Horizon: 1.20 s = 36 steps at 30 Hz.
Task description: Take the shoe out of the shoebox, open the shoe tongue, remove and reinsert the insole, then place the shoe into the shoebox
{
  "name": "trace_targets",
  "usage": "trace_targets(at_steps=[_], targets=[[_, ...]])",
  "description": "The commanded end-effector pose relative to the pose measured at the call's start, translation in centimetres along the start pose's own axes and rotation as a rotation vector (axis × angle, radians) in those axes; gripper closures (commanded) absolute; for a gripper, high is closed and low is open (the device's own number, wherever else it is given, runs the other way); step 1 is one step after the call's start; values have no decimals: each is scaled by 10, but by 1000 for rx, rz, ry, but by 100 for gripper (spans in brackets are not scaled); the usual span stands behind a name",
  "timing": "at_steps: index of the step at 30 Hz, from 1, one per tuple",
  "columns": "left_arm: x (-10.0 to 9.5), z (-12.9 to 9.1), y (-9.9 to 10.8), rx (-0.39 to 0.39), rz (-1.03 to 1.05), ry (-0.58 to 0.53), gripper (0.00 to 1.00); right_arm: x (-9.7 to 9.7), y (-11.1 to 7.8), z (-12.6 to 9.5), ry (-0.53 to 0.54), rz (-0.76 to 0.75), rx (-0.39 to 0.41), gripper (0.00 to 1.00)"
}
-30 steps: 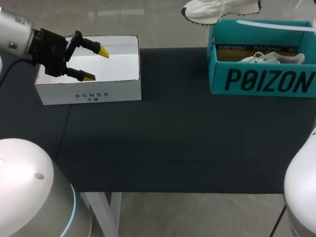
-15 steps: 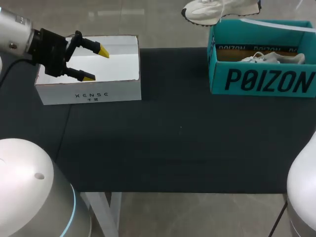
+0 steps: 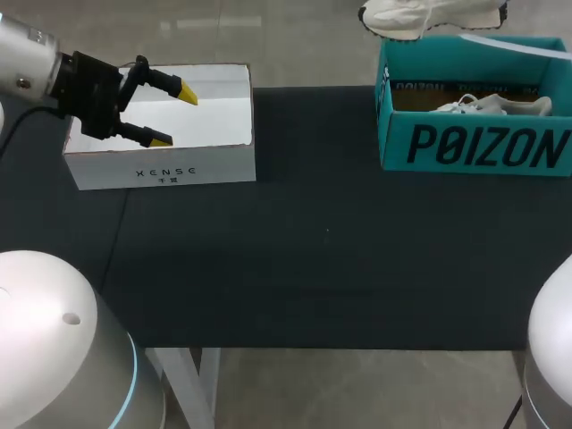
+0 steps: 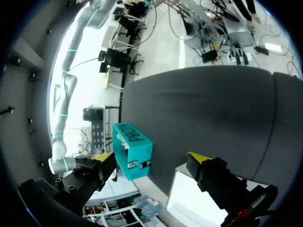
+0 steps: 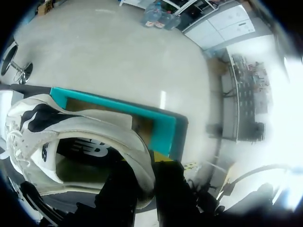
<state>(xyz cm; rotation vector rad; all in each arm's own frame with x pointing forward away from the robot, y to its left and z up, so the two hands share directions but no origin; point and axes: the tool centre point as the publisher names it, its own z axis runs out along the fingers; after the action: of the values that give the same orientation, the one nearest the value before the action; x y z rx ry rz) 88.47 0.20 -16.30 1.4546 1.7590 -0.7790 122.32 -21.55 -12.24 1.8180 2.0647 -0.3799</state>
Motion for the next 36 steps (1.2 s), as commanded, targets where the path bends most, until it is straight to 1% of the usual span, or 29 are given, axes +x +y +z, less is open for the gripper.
trace_targets(at_steps=[1, 6, 13, 16, 21, 27, 32, 36], targets=[[0, 0, 0, 0, 0, 4, 0, -16, -19, 15, 5, 14, -84, 100], [0, 0, 0, 0, 0, 4, 0, -24, -26, 35, -22, 32, -77, 100], [0, 0, 0, 0, 0, 4, 0, -18, -30, 72, -30, 57, -46, 100], [0, 0, 0, 0, 0, 4, 0, -19, -27, 92, -37, 97, -34, 100], [0, 0, 0, 0, 0, 4, 0, -29, -23, 115, -38, 150, -26, 100], [0, 0, 0, 0, 0, 4, 0, -38, -19, 144, -59, 167, 12, 100], [0, 0, 0, 0, 0, 4, 0, -38, -11, 161, -74, 177, 22, 100], [0, 0, 0, 0, 0, 4, 0, -32, -7, 173, -76, 174, 35, 100]])
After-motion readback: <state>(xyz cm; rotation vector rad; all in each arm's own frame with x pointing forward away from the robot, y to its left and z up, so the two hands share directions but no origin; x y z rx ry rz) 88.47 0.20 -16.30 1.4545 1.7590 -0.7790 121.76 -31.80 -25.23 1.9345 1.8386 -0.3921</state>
